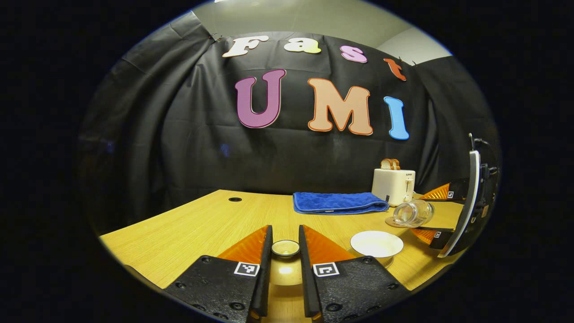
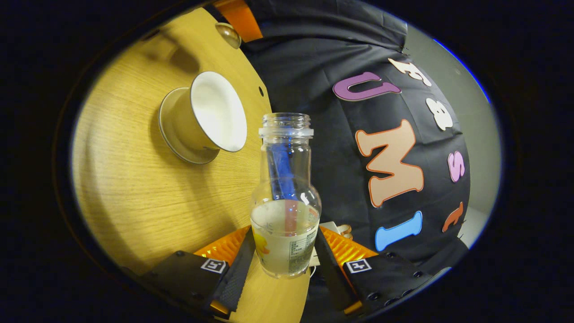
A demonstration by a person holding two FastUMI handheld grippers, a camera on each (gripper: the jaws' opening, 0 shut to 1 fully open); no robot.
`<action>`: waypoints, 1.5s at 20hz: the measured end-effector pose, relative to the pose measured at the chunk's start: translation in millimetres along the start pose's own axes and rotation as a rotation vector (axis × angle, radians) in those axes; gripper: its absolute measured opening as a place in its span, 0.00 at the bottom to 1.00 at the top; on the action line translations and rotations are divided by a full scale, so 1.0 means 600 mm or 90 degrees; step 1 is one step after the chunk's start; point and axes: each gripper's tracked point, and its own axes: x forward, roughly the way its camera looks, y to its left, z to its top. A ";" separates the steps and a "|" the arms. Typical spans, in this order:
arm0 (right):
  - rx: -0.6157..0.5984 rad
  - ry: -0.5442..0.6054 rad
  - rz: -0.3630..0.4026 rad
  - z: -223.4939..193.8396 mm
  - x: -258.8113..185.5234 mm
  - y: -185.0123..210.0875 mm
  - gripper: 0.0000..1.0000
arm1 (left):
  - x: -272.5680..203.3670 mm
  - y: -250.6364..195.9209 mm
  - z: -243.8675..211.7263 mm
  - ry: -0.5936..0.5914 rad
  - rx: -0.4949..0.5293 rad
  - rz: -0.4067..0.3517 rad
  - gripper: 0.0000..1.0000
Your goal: Open the teacup lid with one hand, grasp the water bottle and pour water into the teacup with the other hand; after pouring, place the water bottle on the coaster and then close the teacup lid.
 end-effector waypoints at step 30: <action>-0.325 -0.057 -0.141 0.045 0.005 -0.088 0.80 | 0.000 -0.004 -0.001 0.001 0.003 -0.011 0.29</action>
